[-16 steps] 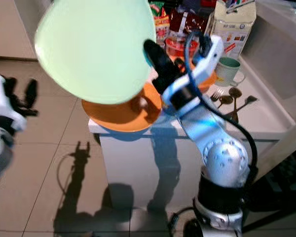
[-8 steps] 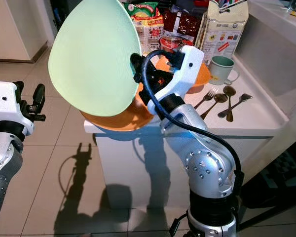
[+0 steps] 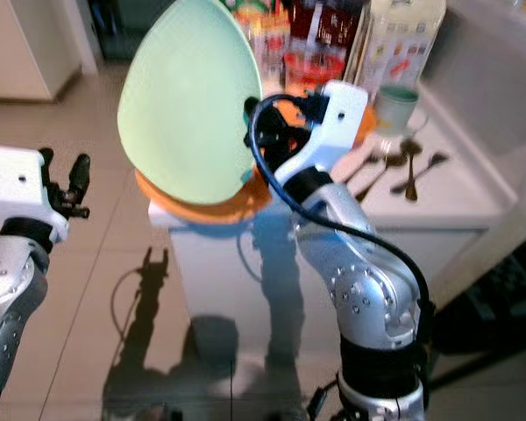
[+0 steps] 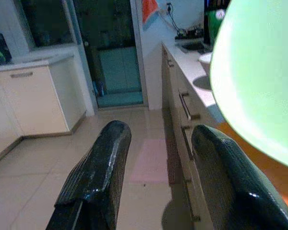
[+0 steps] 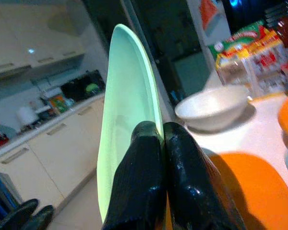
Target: Setting the table
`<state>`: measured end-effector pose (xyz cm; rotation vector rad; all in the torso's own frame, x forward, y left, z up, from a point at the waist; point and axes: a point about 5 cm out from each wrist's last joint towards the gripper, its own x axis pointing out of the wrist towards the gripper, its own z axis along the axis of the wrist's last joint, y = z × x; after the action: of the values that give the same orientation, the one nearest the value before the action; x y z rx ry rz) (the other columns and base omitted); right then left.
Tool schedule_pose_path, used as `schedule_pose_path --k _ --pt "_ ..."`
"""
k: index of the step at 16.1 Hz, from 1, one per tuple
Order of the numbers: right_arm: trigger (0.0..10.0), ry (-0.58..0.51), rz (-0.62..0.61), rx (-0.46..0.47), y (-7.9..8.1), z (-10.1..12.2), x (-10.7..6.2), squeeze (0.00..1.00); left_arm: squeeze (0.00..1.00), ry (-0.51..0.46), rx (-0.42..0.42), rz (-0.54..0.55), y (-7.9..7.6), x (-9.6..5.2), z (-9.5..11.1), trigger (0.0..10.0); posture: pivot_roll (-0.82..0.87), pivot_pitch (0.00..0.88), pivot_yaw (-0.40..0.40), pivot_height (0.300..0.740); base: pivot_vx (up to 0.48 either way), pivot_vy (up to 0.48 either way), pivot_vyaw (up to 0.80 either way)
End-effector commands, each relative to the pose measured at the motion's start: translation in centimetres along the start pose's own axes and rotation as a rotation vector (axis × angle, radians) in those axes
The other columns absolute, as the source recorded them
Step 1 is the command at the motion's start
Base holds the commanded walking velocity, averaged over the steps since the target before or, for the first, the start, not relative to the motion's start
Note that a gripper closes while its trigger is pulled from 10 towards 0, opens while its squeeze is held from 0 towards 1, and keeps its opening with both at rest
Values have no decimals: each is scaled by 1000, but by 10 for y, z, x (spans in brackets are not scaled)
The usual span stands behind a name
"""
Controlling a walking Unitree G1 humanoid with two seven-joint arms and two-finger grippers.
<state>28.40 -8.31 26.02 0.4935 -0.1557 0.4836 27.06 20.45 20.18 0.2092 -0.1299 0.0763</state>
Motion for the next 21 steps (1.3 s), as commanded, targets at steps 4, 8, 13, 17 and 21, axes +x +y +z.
schedule_pose_path --k 4,8,13,17,21 --pt "10000 -35 19 -22 -1 8 1 0 0 11 23 -31 -9 -3 -2 10000 57 0 -35 740 -327 0 0" --pt "10000 -26 -3 -46 -8 6 -1 0 0 27 49 -72 -17 0 -6 10000 45 0 -22 740 -149 0 0" --pt "10000 44 -52 -158 -26 -9 -7 0 0 59 66 -80 -27 1 -19 10000 47 0 -24 740 0 -93 0" --pt "10000 130 -136 -255 -45 -35 -17 0 0 88 90 -98 -33 2 -28 10000 35 0 -19 740 0 -469 0" --pt "10000 195 -169 -345 -51 -50 -24 0 0 99 87 -124 -41 4 -34 10000 2 0 16 740 0 -469 0"
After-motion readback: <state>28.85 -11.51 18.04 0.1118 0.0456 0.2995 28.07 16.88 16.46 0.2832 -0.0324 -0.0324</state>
